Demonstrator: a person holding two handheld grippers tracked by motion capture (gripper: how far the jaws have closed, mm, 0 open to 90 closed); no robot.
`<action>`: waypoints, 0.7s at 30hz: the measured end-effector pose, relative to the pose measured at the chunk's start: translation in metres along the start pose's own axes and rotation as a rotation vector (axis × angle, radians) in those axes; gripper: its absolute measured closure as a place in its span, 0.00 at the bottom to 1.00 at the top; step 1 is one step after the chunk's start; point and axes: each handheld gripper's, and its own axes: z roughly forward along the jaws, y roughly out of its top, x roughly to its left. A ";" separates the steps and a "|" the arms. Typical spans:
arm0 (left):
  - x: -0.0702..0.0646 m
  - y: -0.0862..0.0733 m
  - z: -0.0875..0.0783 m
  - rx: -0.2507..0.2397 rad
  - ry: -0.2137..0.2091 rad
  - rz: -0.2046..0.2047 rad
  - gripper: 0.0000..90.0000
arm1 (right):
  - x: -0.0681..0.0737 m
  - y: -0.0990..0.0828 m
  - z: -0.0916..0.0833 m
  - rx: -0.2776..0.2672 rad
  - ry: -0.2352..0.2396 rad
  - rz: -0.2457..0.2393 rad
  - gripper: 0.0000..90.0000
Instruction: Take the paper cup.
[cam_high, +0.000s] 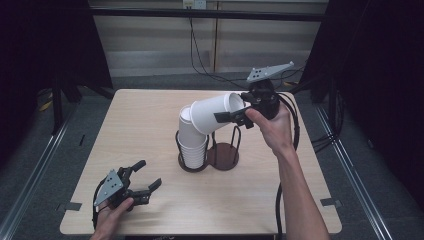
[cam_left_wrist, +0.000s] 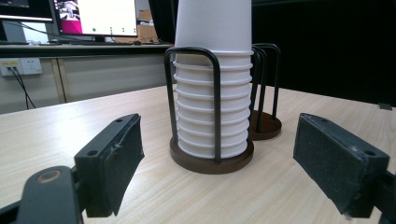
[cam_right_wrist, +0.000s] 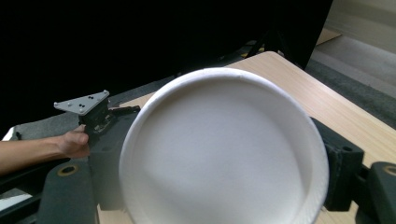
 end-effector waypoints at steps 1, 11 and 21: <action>0.000 0.000 0.000 0.001 0.004 0.001 0.17 | 0.001 -0.001 -0.001 -0.004 -0.003 -0.003 0.26; -0.001 0.000 0.001 0.006 0.002 0.003 0.17 | 0.012 -0.020 -0.013 -0.035 -0.020 -0.012 0.26; -0.002 0.000 0.000 0.007 -0.012 -0.006 0.17 | 0.019 -0.046 -0.020 -0.053 -0.018 -0.008 0.25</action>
